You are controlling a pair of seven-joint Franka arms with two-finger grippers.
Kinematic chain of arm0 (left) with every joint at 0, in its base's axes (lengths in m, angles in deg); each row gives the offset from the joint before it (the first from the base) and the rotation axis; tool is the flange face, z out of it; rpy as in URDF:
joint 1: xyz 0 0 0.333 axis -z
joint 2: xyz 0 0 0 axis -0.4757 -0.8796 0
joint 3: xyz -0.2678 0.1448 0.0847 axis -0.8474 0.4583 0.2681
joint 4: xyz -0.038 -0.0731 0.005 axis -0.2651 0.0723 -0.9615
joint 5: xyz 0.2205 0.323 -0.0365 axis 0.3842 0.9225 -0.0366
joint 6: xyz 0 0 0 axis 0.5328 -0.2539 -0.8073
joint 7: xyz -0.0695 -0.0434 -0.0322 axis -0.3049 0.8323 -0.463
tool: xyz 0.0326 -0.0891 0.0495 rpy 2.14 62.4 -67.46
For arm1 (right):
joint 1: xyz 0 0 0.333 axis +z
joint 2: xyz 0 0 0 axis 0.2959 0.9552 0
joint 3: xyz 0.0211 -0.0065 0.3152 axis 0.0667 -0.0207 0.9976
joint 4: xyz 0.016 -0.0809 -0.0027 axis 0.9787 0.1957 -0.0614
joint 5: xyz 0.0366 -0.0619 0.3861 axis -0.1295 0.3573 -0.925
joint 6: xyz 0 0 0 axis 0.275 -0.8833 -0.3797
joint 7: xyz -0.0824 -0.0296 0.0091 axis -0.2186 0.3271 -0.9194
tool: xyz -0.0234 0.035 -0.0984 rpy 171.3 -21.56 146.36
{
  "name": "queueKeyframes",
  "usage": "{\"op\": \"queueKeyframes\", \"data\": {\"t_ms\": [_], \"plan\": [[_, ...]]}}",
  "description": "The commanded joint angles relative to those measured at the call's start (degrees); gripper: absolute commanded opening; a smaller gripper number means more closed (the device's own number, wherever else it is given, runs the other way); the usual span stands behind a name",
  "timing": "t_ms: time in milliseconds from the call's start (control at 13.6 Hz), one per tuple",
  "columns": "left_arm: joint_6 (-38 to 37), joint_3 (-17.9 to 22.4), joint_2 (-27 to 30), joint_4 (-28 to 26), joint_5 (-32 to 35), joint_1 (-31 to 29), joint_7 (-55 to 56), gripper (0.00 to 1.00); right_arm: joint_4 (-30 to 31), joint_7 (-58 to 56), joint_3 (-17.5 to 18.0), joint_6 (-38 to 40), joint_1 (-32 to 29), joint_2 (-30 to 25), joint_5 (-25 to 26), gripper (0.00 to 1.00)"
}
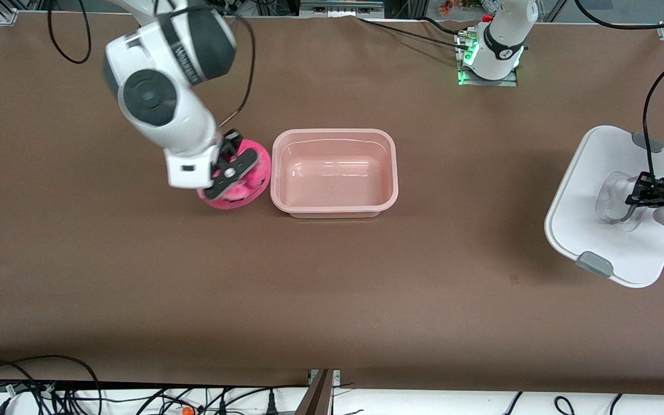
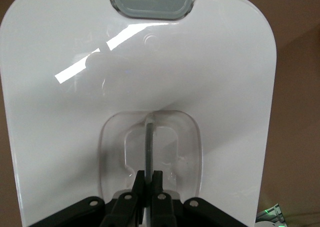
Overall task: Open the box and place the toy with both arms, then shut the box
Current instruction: 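Carry the plush toy with the right gripper into the pink tub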
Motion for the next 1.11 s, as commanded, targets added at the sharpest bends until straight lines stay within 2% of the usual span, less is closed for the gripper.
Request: {"op": "queueKeyframes", "data": {"t_ms": [0,221,516,664,1033], "plan": [[-0.54,-0.17,0.67,-0.24,0.07,-0.18,-1.48,0.0,-6.9,-5.48,-0.71,4.88,4.38,4.44,1.1,0.0],[-0.54,-0.26,0.67,-0.15,0.07,0.09,-1.39,0.0,-12.88,-14.09,-0.8,6.04,8.51,9.53,2.68,0.0],[-0.54,-0.43,0.75,-0.33,0.07,-0.26,-1.48,0.0,-19.73,-14.73,-0.8,7.08,16.34,15.95,10.67,0.0],[-0.54,-0.43,0.67,-0.07,0.07,-0.09,-2.7,0.0,-23.16,-14.55,-1.06,8.14,18.63,19.03,11.82,0.0],[-0.54,-0.52,0.67,-0.33,-0.02,0.17,-4.56,0.0,-23.44,-13.76,-1.33,7.53,21.45,21.67,13.49,0.0]]}}
